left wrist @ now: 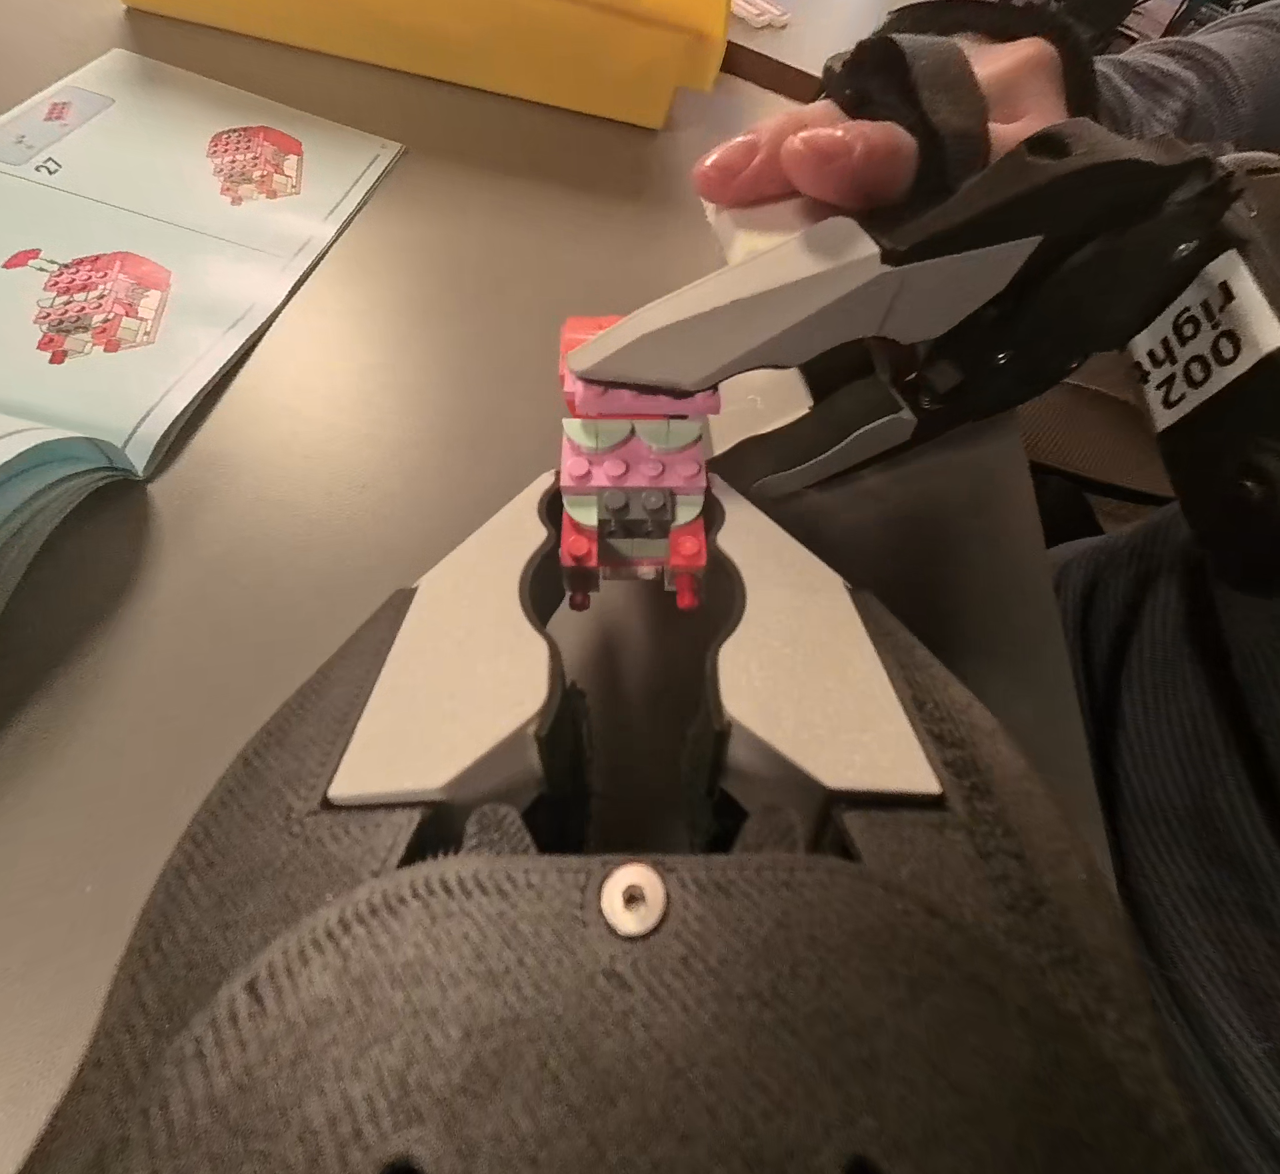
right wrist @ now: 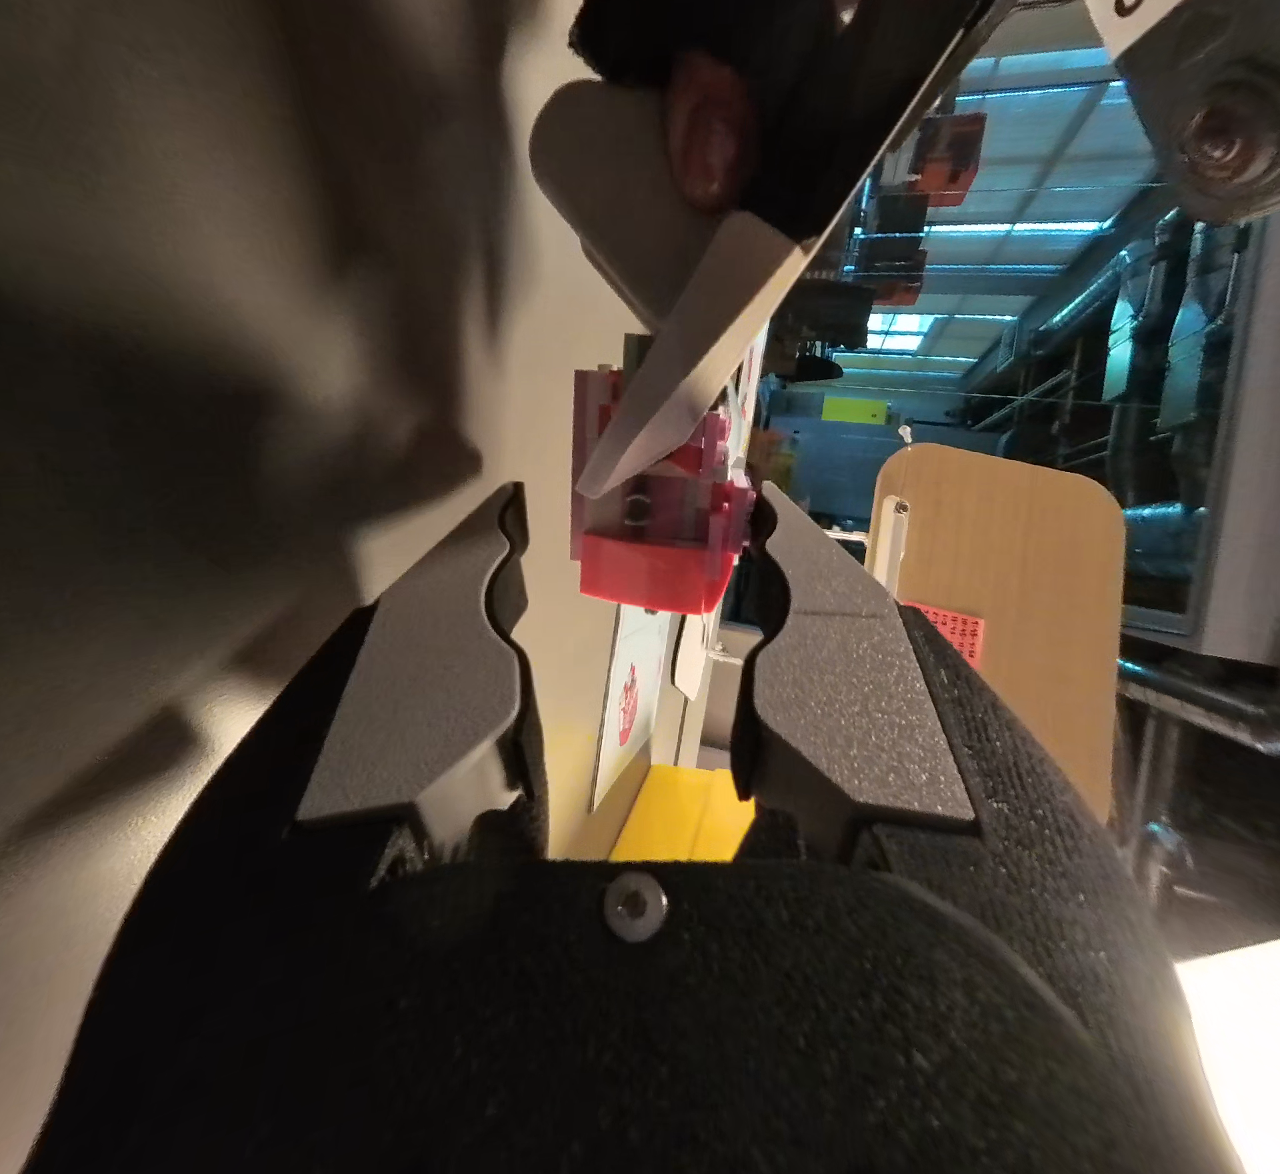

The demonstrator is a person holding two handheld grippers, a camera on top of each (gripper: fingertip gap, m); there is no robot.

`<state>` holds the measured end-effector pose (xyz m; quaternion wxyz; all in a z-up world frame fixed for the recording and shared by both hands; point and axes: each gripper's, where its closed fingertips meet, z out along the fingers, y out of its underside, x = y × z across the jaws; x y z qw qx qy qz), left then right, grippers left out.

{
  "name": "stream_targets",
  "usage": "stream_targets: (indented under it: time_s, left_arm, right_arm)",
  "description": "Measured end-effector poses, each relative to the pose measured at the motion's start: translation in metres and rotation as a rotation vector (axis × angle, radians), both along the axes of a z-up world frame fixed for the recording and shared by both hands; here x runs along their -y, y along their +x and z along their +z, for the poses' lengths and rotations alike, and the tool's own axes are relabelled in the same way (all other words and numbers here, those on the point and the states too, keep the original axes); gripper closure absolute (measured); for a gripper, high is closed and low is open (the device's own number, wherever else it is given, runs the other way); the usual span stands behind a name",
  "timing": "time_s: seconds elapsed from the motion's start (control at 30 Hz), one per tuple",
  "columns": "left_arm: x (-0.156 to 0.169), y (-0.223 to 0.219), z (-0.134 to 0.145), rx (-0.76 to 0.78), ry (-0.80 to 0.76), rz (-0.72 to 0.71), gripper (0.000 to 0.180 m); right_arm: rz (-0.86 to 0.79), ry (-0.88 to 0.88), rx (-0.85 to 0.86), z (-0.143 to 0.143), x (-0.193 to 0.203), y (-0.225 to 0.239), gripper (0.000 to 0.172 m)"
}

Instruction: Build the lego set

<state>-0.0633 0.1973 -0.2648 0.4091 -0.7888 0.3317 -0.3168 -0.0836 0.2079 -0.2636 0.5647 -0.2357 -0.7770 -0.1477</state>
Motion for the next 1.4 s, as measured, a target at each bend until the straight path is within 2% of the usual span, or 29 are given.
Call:
stream_targets:
  time_s: [0.17, 1.4]
  left_arm:
    - [0.0004, 0.001, -0.001, -0.003, -0.005, -0.001, 0.144]
    - [0.0004, 0.0022, -0.0076, -0.055, -0.009, 0.012, 0.145]
  right_arm:
    - [-0.004, 0.032, 0.0, -0.0026, -0.004, 0.001, 0.117]
    - [0.004, 0.027, -0.012, -0.0096, 0.0014, -0.0045, 0.121]
